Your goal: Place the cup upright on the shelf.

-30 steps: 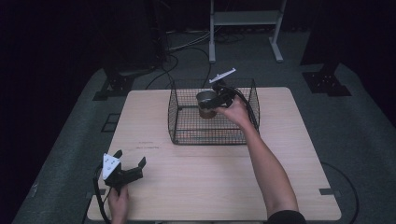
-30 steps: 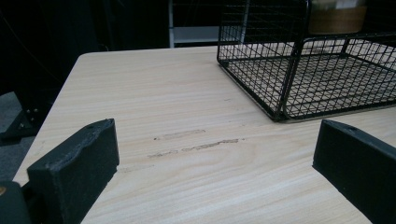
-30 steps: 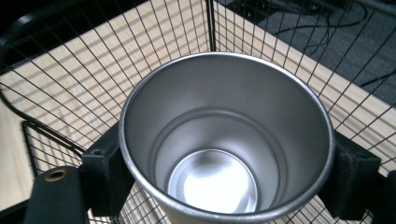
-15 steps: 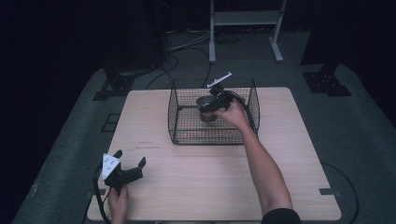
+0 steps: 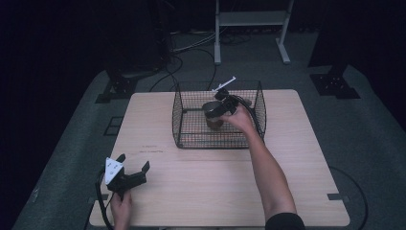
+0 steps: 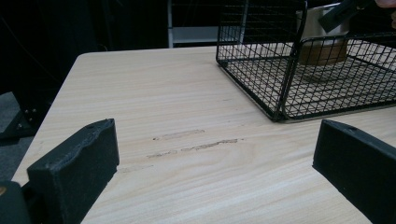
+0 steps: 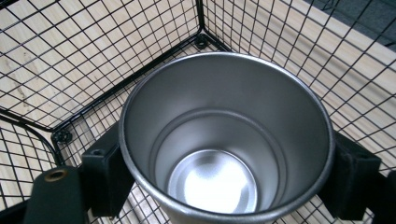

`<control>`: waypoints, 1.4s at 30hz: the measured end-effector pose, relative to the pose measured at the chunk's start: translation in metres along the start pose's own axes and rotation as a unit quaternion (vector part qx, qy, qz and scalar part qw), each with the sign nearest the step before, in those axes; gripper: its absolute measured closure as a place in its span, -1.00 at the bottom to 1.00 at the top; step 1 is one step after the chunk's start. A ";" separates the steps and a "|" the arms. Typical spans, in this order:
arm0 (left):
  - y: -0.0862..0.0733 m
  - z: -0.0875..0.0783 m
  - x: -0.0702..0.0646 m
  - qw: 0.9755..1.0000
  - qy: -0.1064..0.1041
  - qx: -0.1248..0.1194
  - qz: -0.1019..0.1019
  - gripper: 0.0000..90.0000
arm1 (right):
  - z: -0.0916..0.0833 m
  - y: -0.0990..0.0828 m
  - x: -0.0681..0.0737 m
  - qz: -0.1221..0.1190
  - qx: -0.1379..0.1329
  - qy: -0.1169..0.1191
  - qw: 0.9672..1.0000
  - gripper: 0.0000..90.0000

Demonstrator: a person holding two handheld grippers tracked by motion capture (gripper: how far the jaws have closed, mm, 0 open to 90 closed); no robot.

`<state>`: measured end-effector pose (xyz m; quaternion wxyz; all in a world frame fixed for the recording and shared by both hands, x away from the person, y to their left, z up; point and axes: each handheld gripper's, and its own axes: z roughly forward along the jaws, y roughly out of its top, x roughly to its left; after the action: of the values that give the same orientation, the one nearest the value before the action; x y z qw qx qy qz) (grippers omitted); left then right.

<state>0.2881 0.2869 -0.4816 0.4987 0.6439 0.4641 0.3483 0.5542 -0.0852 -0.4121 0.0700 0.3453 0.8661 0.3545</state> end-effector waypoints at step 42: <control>0.000 0.000 -0.001 1.000 0.000 0.000 0.002 -1.00 | 0.004 0.001 0.008 -0.029 0.044 -0.018 0.998 -0.74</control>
<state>0.2880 0.2860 -0.4817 0.4981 0.6450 0.4623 0.3495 0.5501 -0.0777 -0.4135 0.0802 0.3290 0.8892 0.3077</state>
